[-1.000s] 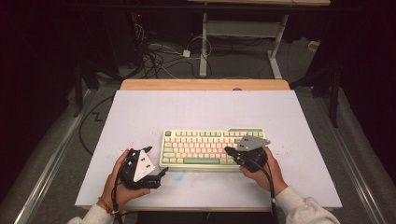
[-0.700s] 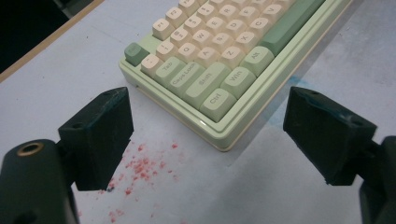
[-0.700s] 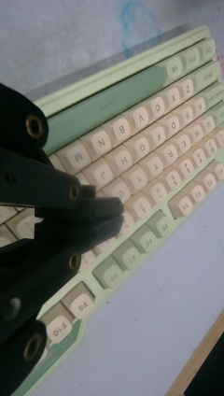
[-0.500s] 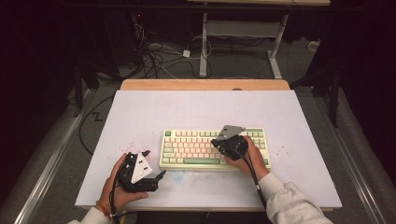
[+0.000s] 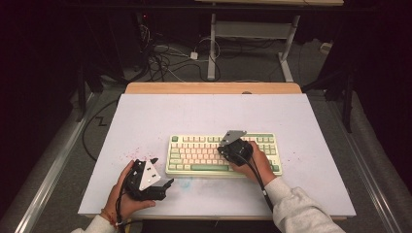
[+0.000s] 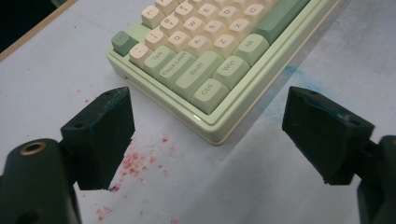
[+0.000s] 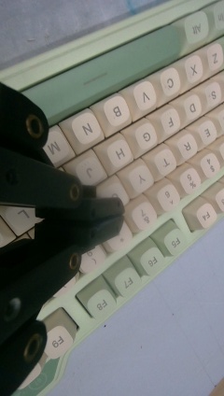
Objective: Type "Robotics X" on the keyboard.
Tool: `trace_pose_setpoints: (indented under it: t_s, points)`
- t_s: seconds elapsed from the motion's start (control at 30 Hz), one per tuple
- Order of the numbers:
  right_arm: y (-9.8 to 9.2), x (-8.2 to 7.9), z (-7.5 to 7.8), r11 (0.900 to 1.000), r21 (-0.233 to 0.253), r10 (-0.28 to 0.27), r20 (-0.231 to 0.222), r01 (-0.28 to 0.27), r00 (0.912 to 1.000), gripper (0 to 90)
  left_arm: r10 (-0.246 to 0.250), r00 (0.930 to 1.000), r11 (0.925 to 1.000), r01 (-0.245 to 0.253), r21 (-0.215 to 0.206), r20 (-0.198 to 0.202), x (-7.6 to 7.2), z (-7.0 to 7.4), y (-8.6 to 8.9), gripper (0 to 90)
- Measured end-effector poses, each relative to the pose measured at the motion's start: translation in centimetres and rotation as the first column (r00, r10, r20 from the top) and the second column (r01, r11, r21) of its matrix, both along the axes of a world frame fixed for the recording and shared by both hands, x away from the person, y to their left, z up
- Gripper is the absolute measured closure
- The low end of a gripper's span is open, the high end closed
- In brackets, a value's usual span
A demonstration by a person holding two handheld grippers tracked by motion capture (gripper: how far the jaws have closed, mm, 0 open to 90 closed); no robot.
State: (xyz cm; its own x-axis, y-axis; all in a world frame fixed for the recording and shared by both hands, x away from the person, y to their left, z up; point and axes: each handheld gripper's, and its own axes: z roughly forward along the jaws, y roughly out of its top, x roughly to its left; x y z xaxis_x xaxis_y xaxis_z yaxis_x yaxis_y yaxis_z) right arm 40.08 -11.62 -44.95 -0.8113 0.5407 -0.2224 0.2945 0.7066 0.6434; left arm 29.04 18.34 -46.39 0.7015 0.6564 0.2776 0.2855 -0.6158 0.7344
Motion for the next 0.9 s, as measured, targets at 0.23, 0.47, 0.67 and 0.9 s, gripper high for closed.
trace_pose_setpoints:
  t_s: [0.23, 0.47, 0.67, 0.9]
  points:
    - [-0.8, -0.4, 0.7, 0.997, 0.076, -0.02, 0.022, 0.018, 0.9995, 88.7, -0.001, 1.0, 1.0, 0.001, 0.001, -0.01, 0.1, -0.2, -0.1, 15.9]
    - [-1.6, -1.2, 1.4, 0.989, 0.144, -0.024, 0.056, 0.016, 0.9981, 81.7, -0.003, 0.9999, 1.0, 0.003, 0.007, -0.017, 0.3, -0.4, -0.2, 15.9]
    - [-2.4, -2.1, 2.2, 0.98, 0.198, -0.028, 0.099, 0.008, 0.9947, 65.2, -0.004, 0.9998, 0.9999, 0.004, 0.011, -0.018, 0.3, -0.4, -0.2, 16.0]
    - [-3.1, -3.1, 3.1, 0.971, 0.24, -0.035, 0.149, -0.002, 0.9882, 46.1, -0.006, 0.9998, 0.9999, 0.006, 0.011, -0.018, 0.3, -0.4, -0.2, 16.0]
